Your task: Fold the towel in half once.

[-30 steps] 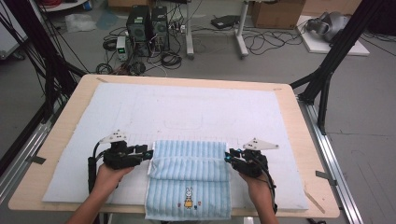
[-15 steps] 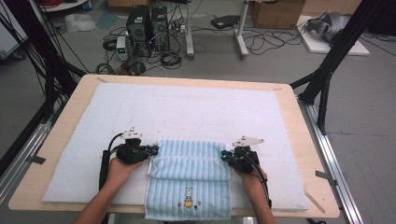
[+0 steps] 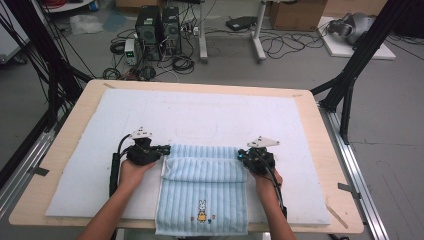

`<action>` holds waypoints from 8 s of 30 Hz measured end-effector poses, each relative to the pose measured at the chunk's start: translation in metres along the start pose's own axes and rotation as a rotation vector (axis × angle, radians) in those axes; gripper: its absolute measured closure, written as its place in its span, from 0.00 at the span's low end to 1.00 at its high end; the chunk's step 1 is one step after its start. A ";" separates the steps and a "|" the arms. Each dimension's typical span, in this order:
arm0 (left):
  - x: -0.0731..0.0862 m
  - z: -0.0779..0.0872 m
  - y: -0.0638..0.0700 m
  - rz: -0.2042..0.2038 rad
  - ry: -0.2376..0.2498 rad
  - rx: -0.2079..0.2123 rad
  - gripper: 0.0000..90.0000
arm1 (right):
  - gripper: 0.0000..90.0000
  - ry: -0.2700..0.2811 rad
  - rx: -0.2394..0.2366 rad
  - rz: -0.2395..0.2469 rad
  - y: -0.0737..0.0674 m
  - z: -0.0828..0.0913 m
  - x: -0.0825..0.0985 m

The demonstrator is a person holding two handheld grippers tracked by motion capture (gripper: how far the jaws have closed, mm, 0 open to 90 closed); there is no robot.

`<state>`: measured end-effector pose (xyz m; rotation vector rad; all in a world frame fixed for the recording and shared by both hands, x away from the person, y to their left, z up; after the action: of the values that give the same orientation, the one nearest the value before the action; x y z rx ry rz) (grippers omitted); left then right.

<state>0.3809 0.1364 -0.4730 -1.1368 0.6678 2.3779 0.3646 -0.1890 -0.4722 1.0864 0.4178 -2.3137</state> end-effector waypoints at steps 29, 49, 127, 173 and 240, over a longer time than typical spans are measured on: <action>0.007 -0.007 0.004 -0.003 -0.088 0.043 0.95 | 0.91 -0.041 -0.097 -0.034 -0.004 -0.010 0.003; -0.042 -0.025 -0.029 0.000 0.049 0.010 0.95 | 0.93 0.035 0.004 -0.025 0.026 -0.033 -0.038; -0.025 -0.005 0.000 -0.137 0.072 0.080 0.95 | 0.92 -0.071 -0.086 -0.058 0.029 -0.021 -0.037; 0.057 0.082 0.055 -0.176 0.084 0.202 0.95 | 0.92 0.070 -0.192 0.045 -0.052 0.072 0.040; -0.029 -0.028 -0.019 -0.054 0.013 -0.054 0.84 | 0.83 0.053 -0.112 0.019 0.013 -0.011 -0.021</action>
<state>0.4250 0.1301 -0.4693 -1.1785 0.5727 2.3581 0.3901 -0.1869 -0.4632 1.0936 0.5481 -2.2212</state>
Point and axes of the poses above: each handheld gripper's, and its own axes: z roughly backward along the jaws, x roughly out of its underside, y roughly to its right, the point moved 5 cm from there along -z, roughly forward along the jaws, and after that the axes turned 4 degrees about -x, right-handed, at the moved point
